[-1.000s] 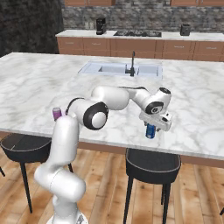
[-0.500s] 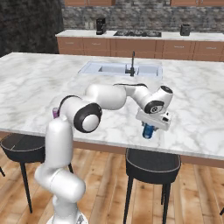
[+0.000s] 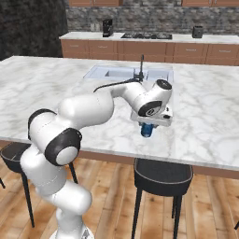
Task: Four empty soda cans are scattered around the kitchen. Gather all the cans and cluster them next to the stove for recycling.
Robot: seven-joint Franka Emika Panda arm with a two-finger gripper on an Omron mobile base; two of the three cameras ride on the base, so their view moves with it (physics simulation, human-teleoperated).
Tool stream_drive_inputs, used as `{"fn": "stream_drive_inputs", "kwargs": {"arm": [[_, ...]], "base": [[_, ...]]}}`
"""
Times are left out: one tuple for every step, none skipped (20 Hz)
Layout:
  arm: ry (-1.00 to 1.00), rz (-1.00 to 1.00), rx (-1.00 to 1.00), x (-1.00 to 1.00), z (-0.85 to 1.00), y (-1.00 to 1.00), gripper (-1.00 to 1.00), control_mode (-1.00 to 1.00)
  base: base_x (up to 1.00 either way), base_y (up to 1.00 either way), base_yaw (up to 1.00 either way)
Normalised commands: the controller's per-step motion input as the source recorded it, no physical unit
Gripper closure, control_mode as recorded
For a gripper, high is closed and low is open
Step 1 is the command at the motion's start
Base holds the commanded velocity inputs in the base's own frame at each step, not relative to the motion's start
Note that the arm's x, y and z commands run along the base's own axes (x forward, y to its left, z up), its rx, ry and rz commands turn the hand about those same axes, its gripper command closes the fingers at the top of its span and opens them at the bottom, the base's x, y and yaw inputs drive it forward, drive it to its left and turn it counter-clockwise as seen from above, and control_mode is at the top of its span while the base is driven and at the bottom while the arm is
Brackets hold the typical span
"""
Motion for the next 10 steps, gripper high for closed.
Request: {"fn": "stream_drive_inputs", "kwargs": {"arm": [[-0.27, 0.14, -0.19, -0.46, 0.8, 0.8, 1.0, -1.0], [-0.26, 0.1, -0.21, -0.43, 0.79, 0.86, 1.0, -1.0], [-0.24, 0.07, -0.2, -0.39, 0.81, 0.86, 1.0, -1.0], [-0.23, 0.04, -0.19, -0.39, 0.86, 0.81, 1.0, -1.0], [-0.2, 0.01, -0.15, -0.34, 0.9, 0.71, 1.0, -1.0], [-0.16, 0.0, -0.11, -0.28, 0.87, 0.8, 1.0, -1.0], [-0.08, 0.0, -0.09, -0.25, 0.86, 0.8, 1.0, -1.0], [-0.08, 0.0, -0.1, -0.22, 0.86, 0.76, 1.0, -1.0], [-0.04, 0.0, -0.1, -0.09, 0.82, 0.69, 1.0, -1.0], [-0.02, 0.0, -0.12, 0.0, 0.8, 0.64, 1.0, -1.0]], "base": [[0.0, 0.0, 0.0], [0.0, 0.0, 0.0], [0.0, 0.0, 0.0], [0.0, 0.0, 0.0], [0.0, 0.0, 0.0], [0.0, 0.0, 0.0], [0.0, 0.0, 0.0], [0.0, 0.0, 0.0], [0.0, 0.0, 0.0], [0.0, 0.0, 0.0]]}}
